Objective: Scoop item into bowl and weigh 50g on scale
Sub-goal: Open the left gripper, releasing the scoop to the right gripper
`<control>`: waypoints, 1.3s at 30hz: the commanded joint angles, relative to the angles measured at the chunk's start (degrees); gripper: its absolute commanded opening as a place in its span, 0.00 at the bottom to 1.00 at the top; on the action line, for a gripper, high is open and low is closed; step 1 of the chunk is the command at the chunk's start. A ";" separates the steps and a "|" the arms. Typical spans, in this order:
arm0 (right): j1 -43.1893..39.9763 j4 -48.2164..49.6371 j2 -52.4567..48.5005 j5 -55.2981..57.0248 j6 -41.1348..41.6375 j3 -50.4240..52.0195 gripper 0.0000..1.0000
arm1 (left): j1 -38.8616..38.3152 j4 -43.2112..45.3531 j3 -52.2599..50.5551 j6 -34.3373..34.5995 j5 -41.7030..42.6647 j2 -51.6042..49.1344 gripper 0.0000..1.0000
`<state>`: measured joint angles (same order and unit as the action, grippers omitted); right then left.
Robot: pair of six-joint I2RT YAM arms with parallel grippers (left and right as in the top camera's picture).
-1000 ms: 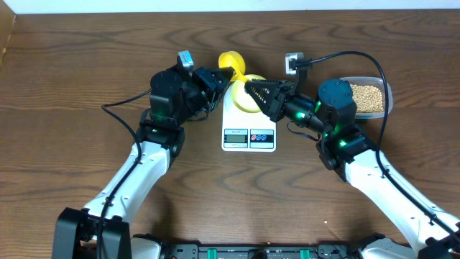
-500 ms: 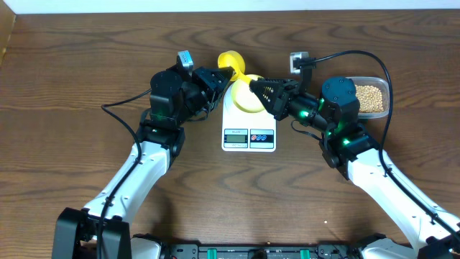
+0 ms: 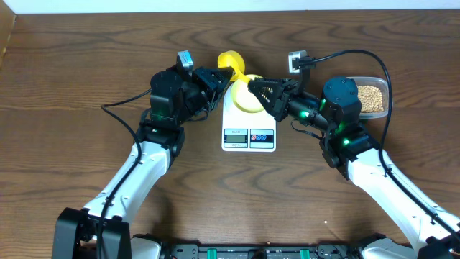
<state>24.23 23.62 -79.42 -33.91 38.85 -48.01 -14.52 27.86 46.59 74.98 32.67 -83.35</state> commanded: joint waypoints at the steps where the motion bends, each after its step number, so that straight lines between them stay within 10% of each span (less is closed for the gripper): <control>1: -0.26 -0.02 0.90 -0.68 -2.93 -0.85 0.24 | 0.09 -0.81 0.15 -0.79 -0.33 0.74 0.07; 39: -0.24 -1.33 0.90 -0.70 -2.64 -0.85 0.02 | 0.09 -0.76 0.15 -0.79 -0.55 0.74 0.08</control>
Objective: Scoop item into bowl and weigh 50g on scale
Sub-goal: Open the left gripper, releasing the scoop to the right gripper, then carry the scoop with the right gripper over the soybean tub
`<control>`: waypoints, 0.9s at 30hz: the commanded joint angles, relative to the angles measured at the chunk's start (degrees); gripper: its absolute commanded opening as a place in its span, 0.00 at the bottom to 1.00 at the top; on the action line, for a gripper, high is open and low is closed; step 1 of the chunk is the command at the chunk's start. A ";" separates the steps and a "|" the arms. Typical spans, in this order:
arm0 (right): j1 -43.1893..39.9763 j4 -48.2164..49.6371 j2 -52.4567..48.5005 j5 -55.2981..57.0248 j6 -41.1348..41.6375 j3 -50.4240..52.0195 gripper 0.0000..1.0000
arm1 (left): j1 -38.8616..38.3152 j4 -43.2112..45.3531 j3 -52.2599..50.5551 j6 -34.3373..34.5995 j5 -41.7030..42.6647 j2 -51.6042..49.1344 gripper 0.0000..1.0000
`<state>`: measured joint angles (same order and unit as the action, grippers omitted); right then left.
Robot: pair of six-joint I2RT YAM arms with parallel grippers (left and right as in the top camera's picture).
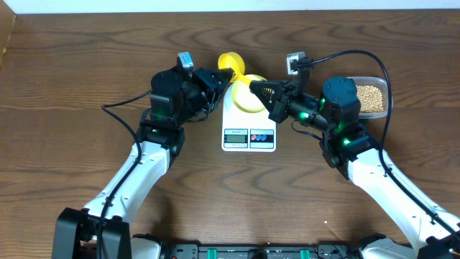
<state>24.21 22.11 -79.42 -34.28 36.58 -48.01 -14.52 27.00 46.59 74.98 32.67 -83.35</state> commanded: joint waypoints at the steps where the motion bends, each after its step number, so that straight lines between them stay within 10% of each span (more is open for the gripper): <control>1: -0.22 0.17 0.90 -0.33 -0.37 -0.85 0.02 | 0.09 0.09 0.15 -0.76 -0.57 0.74 0.07; 4: -0.22 0.17 0.90 -0.33 -0.20 -0.85 0.02 | 0.09 0.09 0.15 -0.76 -0.55 0.74 0.10; 9: -0.22 0.42 0.90 1.16 5.01 -0.85 0.02 | 0.09 0.09 0.15 -0.76 -0.57 0.74 0.63; 27: -8.87 -3.06 2.34 13.16 8.46 -0.85 0.02 | 0.09 0.09 0.15 -13.35 0.17 0.74 0.81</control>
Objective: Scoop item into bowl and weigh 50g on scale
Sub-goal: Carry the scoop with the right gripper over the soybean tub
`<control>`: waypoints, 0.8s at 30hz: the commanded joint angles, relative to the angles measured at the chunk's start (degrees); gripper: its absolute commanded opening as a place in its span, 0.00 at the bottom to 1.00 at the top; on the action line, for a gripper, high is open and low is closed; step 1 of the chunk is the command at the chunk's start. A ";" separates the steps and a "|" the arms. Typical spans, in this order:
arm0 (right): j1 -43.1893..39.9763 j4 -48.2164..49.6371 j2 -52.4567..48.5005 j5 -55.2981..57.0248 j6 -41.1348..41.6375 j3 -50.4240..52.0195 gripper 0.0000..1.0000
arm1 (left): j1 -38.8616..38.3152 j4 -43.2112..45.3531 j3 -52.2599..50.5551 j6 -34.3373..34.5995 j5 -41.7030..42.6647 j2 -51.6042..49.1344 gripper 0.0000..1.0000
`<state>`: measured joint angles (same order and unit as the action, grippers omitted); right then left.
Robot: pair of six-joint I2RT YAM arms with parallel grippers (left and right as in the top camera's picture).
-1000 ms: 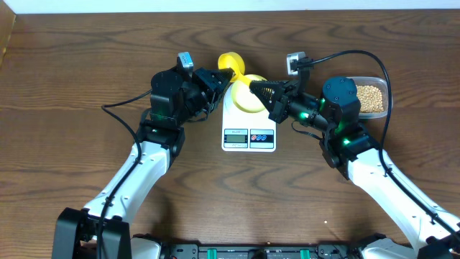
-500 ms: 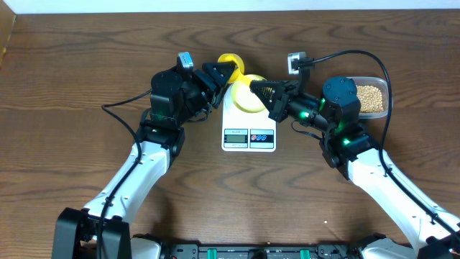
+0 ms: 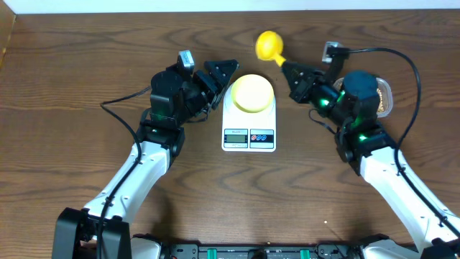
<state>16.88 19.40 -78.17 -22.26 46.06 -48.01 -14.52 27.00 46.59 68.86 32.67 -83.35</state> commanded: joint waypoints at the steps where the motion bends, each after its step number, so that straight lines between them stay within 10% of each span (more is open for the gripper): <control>1: -1.99 -0.74 1.09 1.16 -1.60 -0.85 0.02 | 0.09 0.09 0.15 -8.39 0.42 0.74 0.81; 7: -4.17 -5.49 2.19 1.86 -4.31 -1.31 0.01 | 0.09 0.00 0.15 -9.25 0.44 0.74 0.87; 18: -4.59 -37.62 5.14 10.19 -17.07 -16.96 0.01 | 0.72 0.00 0.37 -36.65 11.26 1.05 0.97; 24: -7.48 -45.53 5.11 10.36 -17.46 -21.88 0.01 | 4.46 -33.90 10.27 -51.04 0.55 2.99 0.97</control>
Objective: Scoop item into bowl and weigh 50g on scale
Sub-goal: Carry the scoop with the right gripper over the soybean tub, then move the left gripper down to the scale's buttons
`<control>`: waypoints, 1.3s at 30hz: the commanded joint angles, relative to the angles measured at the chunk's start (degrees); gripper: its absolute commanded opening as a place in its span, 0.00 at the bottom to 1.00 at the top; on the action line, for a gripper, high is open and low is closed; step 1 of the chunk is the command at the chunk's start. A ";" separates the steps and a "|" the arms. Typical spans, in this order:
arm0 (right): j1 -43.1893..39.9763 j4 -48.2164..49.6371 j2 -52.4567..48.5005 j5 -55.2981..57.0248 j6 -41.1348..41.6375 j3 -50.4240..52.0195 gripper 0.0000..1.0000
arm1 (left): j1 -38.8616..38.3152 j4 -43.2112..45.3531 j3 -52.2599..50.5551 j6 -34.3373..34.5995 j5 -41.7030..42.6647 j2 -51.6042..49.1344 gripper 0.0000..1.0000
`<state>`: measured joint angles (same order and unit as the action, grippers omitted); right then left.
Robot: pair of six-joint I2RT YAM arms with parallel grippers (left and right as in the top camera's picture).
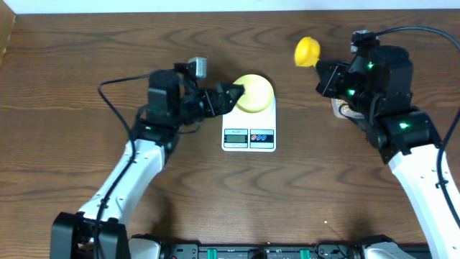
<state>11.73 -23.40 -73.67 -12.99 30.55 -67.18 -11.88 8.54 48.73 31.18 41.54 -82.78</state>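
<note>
A yellow bowl (254, 93) sits on the white scale (249, 133) at the table's middle. My left gripper (233, 94) is at the bowl's left rim, fingers spread and apparently open; whether they touch the rim is unclear. The yellow scoop (307, 51) hangs in the air to the right of the bowl, its handle held in my shut right gripper (325, 72). My right arm hides most of the clear container of beans (343, 110), so only a sliver of it shows. What the scoop's cup contains is not visible.
The scale's display (236, 135) and its buttons (261, 135) face the near edge. Black cables run from both wrists over the wooden table (72, 72). A white wall borders the far edge.
My right gripper has carried the scoop further right and slightly nearer, now above the bean container. My left gripper has come down from beyond the bowl's left side to its left rim.
At first both grippers met at the scoop's handle over the far side of the bowl. Then the right gripper held the scoop alone, right of the bowl, with the left gripper open. Now the scoop is near the bean container.
</note>
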 commanded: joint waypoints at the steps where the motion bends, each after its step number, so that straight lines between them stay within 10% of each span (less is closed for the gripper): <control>1: -3.56 -4.72 0.61 1.07 -1.97 -3.65 0.01 | 1.77 -27.91 13.42 -19.28 -17.09 3.02 0.97; 5: -6.88 -9.44 0.61 0.94 -3.10 -5.79 0.01 | 1.79 -46.40 24.20 -24.52 -28.04 3.30 0.97; 9: -10.12 -12.31 0.66 -1.55 -5.33 -7.65 0.01 | 1.77 -47.52 25.27 -24.46 -11.43 3.72 0.96; 13: -11.72 -12.37 0.68 -2.36 -5.35 -7.78 0.01 | -0.22 -47.71 24.13 -22.62 -7.65 2.80 0.74; 16: -12.07 -12.61 0.70 -2.34 -5.38 -7.78 0.01 | -3.76 -48.59 23.45 -22.53 -7.67 1.18 0.07; 39: -12.17 -13.90 0.68 4.09 -7.93 -7.76 0.01 | -18.47 -51.76 22.60 -16.28 -29.18 -9.92 0.07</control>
<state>-0.03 -37.30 -73.65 -10.17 23.40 -73.45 -30.28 -43.16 72.53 14.46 14.17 -92.66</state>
